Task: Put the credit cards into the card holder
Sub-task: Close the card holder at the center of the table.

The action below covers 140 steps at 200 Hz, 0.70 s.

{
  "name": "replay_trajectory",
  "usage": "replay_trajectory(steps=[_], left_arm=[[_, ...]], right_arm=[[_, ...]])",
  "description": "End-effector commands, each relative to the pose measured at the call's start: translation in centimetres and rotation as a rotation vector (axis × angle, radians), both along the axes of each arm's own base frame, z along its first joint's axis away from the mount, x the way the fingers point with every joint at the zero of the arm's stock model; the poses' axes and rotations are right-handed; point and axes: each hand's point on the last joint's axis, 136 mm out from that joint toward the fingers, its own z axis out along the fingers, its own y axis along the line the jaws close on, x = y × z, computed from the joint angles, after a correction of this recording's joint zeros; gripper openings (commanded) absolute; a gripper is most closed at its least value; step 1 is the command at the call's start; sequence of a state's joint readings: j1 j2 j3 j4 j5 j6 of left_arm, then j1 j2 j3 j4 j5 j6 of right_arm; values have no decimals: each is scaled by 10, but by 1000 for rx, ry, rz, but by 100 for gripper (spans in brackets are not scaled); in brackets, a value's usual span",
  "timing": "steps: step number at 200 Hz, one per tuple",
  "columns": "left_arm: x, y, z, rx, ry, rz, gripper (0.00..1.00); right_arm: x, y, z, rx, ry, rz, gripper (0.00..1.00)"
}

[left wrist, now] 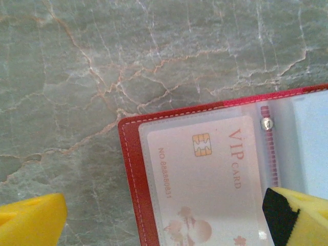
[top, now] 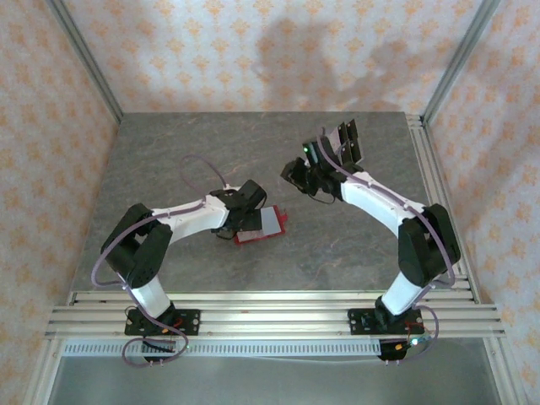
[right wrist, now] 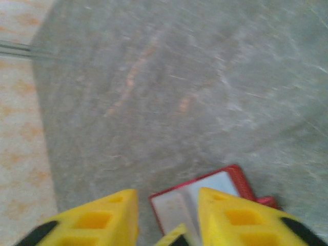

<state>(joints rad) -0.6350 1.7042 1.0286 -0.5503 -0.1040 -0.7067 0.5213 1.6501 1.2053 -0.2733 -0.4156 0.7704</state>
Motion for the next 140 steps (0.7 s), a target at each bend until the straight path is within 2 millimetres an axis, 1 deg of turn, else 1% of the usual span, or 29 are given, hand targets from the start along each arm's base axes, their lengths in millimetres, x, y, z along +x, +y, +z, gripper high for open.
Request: replay_trajectory(steps=[1, 10, 24, 54, 74, 89, 119, 140], left_arm=[[1, -7, 3, -55, -29, -9, 100], [1, -8, 1, -62, -29, -10, 100], [0, -9, 0, -75, -32, -9, 100], [0, -11, -2, -93, -44, -9, 100], [0, -11, -1, -102, -52, -7, 100], [0, -11, 2, -107, -62, -4, 100], [1, -11, 10, -128, -88, -2, 100], [1, -14, 8, -139, -85, -5, 100]], right_arm=[[-1, 14, 16, 101, -66, 48, 22], [-5, 17, 6, 114, -39, 64, 15], [-12, 24, -10, 140, 4, 86, 7], [-30, 46, -33, 174, 69, 149, 0], [-39, 56, -50, 181, 111, 159, 0], [-41, 58, -65, 191, 137, 148, 0], [-47, 56, -95, 179, 189, 130, 0], [-50, 54, -111, 163, 212, 123, 0]])
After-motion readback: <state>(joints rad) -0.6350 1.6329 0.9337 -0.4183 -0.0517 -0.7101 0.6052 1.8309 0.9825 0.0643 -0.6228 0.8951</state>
